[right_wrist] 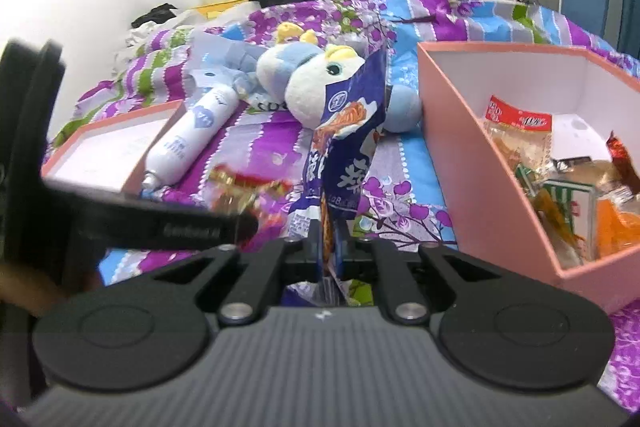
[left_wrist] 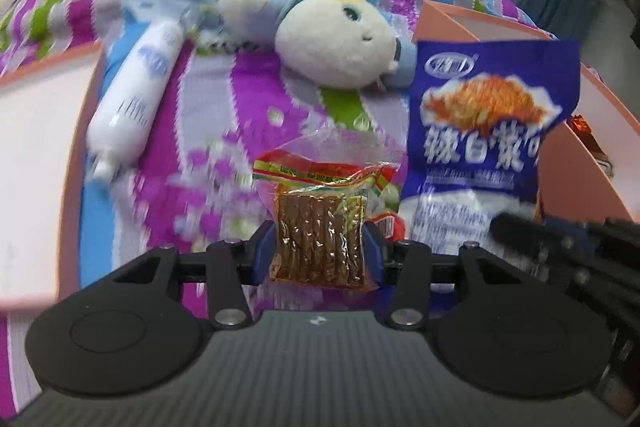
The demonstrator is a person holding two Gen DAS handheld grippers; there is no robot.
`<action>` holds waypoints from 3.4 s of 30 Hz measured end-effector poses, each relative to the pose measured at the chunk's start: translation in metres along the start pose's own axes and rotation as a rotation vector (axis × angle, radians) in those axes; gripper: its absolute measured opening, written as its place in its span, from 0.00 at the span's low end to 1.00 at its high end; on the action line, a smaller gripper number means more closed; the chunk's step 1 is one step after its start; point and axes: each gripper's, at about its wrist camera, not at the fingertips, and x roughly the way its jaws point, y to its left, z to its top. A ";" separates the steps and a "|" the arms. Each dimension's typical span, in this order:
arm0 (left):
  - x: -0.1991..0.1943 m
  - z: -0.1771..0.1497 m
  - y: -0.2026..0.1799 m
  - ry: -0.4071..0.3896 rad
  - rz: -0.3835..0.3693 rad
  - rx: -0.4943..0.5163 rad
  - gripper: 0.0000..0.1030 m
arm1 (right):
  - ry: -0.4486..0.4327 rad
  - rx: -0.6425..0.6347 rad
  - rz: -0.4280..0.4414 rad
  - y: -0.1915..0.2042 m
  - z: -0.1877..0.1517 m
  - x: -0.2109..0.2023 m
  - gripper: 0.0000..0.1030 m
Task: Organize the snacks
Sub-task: 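Lift both held packets and carry them over the deep pink box, then open both tools to drop the packets into the pink box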
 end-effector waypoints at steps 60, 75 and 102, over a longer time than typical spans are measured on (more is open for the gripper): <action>-0.127 0.118 -0.190 -0.173 -0.251 0.021 0.51 | -0.174 0.024 -0.213 -0.172 0.108 -0.143 0.08; 0.016 0.150 -0.234 -0.008 -0.278 0.081 0.51 | -0.016 0.099 -0.213 -0.232 0.087 -0.038 0.08; -0.103 0.145 -0.224 -0.149 -0.245 0.091 0.68 | -0.134 0.157 -0.146 -0.205 0.113 -0.122 0.08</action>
